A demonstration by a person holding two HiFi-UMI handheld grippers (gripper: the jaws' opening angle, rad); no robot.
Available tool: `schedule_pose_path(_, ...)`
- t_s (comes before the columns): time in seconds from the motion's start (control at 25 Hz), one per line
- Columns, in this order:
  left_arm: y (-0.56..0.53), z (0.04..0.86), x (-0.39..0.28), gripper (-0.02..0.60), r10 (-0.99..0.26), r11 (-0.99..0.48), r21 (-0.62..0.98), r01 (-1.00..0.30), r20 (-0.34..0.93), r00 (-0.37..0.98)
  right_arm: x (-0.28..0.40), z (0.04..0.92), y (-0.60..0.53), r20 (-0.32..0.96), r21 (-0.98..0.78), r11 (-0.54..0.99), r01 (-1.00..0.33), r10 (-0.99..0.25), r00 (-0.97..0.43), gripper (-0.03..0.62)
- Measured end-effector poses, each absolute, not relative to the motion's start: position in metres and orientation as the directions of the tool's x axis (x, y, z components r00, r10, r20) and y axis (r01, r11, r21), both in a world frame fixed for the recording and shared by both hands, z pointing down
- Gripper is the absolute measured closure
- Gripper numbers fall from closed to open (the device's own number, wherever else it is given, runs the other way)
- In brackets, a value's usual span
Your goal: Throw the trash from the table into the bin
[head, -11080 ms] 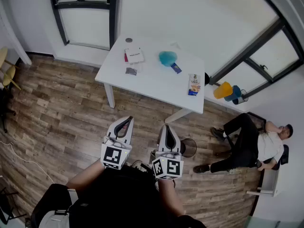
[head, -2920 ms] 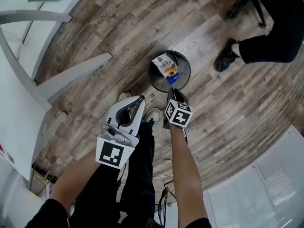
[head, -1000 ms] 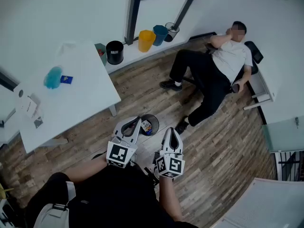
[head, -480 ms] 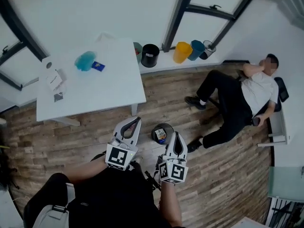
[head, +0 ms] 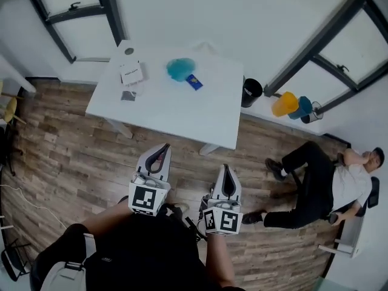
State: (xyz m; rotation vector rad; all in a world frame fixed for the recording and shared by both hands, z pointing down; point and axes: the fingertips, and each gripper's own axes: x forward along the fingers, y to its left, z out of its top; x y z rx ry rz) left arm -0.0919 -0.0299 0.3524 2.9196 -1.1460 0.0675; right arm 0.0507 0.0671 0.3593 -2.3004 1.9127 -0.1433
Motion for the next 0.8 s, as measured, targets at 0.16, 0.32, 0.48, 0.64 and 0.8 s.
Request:
schedule_pose_path(0.16, -0.06, 0.342, -0.141, 0.584, -0.712, -0.702, 0.005, -0.712, 0.0, 0.702, 0.002, 0.35, 0.031, -0.018, -0.151, -0.12, -0.981, -0.992, 0.125, 0.589)
schedule_pose_path(0.32, -0.086, 0.335, -0.17, 0.584, -0.703, -0.711, 0.025, -0.702, -0.024, 0.711, -0.024, 0.347, 0.002, -0.006, -0.162, -0.136, -0.977, -0.99, 0.138, 0.589)
schedule_pose_path(0.48, -0.094, 0.327, -0.179, 0.584, -0.697, -0.717, 0.031, -0.696, -0.057, 0.715, -0.038, 0.349, -0.01, -0.001, -0.154, -0.139, -0.978, -0.99, 0.141, 0.588)
schedule_pose_path(0.64, -0.085, 0.333, -0.182, 0.584, -0.679, -0.734, 0.103, -0.672, -0.069, 0.731, -0.049, 0.352, -0.012, 0.003, -0.135, -0.114, -0.984, -0.993, 0.115, 0.588)
schedule_pose_path(0.8, -0.075, 0.338, -0.179, 0.584, -0.683, -0.727, 0.138, -0.672, -0.049, 0.729, -0.048, 0.352, -0.012, -0.002, -0.135, -0.099, -0.986, -0.995, 0.1, 0.588)
